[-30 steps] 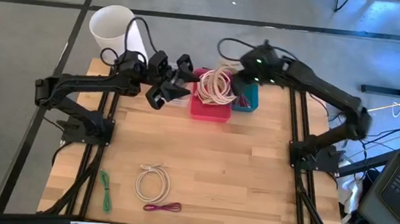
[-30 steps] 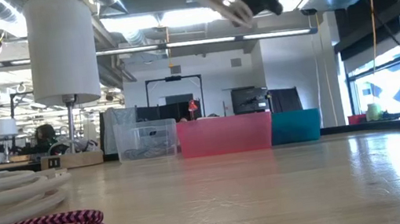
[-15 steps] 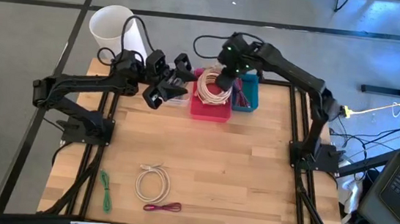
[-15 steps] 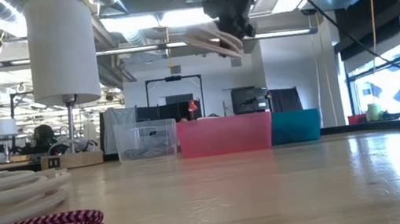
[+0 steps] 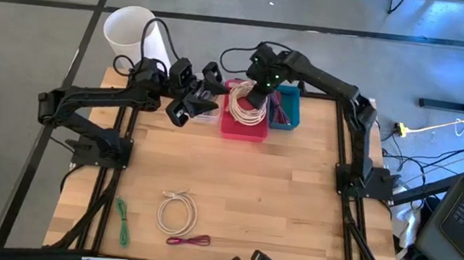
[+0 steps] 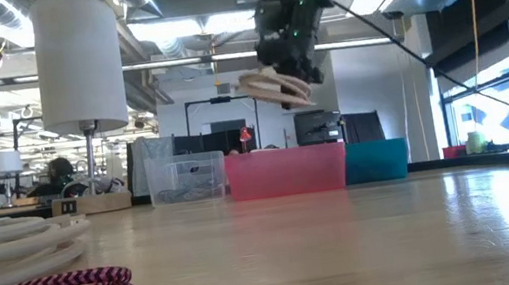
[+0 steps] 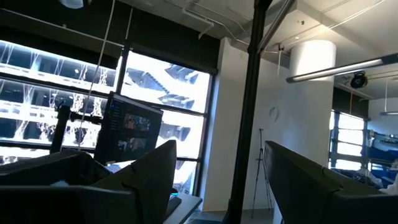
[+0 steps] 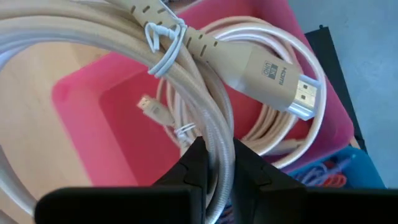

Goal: Pick & Place USB Port
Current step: Put the brown HDMI cable into the red bin

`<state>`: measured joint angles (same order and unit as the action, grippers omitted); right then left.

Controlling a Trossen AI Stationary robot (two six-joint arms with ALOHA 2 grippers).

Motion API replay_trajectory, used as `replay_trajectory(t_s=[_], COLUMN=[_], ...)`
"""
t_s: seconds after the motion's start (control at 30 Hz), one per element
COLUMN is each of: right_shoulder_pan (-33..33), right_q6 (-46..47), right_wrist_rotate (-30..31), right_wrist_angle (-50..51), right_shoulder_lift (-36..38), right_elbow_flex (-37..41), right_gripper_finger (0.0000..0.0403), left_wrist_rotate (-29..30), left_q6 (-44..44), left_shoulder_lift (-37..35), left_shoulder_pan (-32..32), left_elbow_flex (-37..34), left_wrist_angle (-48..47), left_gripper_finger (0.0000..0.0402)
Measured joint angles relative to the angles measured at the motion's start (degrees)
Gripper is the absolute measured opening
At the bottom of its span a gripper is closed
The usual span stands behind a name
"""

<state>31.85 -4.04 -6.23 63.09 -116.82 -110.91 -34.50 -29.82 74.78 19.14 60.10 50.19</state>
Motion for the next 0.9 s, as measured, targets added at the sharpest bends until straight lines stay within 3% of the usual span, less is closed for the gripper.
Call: replay_trajectory(t_s=[0.43, 0.8, 0.9], right_shoulder_pan=[2.39, 5.54, 5.64], right_q6=[-2.12, -2.26, -2.2], right_wrist_rotate=[0.32, 4.19, 4.2], right_wrist_angle=[-5.55, -7.1, -7.19], right_shoulder_lift=[-9.52, -10.35, -10.35], right_elbow_flex=[0.01, 0.0, 0.0], right_gripper_finger=[0.0035, 0.0036, 0.0062], left_wrist_rotate=[0.28, 0.74, 0.74], left_q6=[-0.94, -0.92, -0.92], left_shoulder_lift=[0.04, 0.04, 0.04], left_shoulder_pan=[-0.62, -1.6, -1.6], left_elbow_flex=[-0.02, -0.02, -0.02], left_wrist_angle=[-0.31, -1.81, -1.77], left_gripper_finger=[0.0233, 0.0232, 0.0232])
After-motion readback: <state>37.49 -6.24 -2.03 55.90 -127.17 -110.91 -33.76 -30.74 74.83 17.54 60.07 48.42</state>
